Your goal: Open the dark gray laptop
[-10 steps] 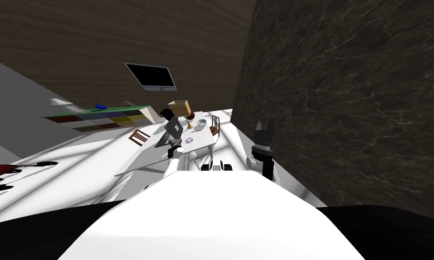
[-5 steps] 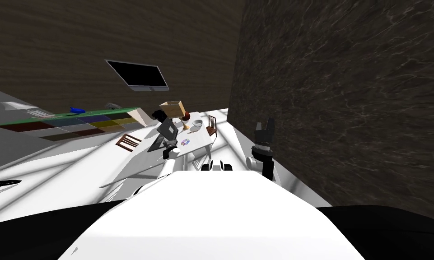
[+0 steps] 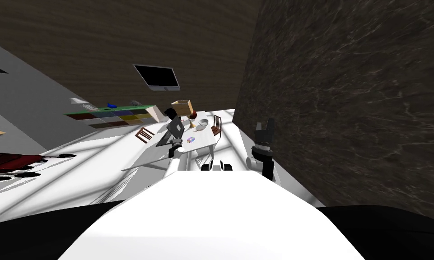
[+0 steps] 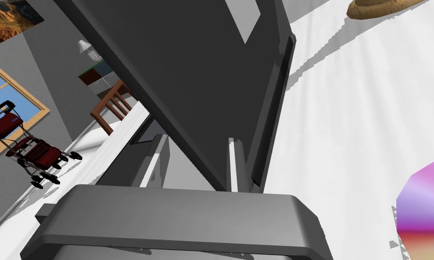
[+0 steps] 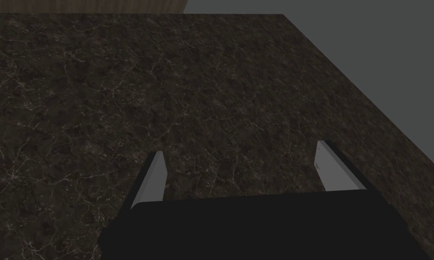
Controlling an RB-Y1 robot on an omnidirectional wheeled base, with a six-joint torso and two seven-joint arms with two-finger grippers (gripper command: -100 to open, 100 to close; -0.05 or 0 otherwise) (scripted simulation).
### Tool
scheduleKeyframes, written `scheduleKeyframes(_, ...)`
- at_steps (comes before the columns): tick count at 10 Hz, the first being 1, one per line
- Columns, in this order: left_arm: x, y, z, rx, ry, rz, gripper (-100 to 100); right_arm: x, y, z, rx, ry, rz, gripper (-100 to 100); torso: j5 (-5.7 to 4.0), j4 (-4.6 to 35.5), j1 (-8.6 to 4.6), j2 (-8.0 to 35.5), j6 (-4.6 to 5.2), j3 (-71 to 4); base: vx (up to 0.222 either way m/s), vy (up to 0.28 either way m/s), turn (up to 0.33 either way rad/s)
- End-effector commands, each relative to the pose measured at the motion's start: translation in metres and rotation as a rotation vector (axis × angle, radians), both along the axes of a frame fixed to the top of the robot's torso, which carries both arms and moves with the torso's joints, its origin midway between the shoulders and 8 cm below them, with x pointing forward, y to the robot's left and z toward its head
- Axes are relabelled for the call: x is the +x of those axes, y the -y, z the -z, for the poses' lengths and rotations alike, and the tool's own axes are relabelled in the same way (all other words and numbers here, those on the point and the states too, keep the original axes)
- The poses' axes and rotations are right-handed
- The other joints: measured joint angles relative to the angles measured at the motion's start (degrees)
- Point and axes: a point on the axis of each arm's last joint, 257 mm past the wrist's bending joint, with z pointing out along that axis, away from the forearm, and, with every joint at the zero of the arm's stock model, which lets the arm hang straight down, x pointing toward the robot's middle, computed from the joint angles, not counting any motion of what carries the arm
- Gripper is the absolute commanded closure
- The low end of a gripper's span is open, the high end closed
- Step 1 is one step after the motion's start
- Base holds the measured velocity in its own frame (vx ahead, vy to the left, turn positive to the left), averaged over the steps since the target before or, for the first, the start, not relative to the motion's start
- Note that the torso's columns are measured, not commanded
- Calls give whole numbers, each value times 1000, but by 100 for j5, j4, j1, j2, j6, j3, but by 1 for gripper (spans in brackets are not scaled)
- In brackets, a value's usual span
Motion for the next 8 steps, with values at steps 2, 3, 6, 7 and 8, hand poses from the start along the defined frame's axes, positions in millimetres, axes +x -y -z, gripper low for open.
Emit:
scheduleKeyframes(2,11,3,2,-78,15,15,100,0,0,0,0,0,0,0,3,1,12,-1,-3,0,6,3,64)
scheduleKeyframes(3,16,5,2,-116,24,22,100,0,0,0,0,0,0,0,2,1,15,-4,-6,-2,10,10,94)
scheduleKeyframes(6,32,11,1,-230,56,49,100,0,0,0,0,0,0,0,7,-4,17,-13,-2,-6,10,9,78)
scheduleKeyframes(7,38,13,1,-267,69,60,100,0,0,0,0,0,0,0,6,-3,16,-14,-2,-7,11,8,77)
scheduleKeyframes(8,44,17,0,-307,78,76,100,0,0,0,0,0,0,0,3,0,12,-10,-1,-5,11,8,87)
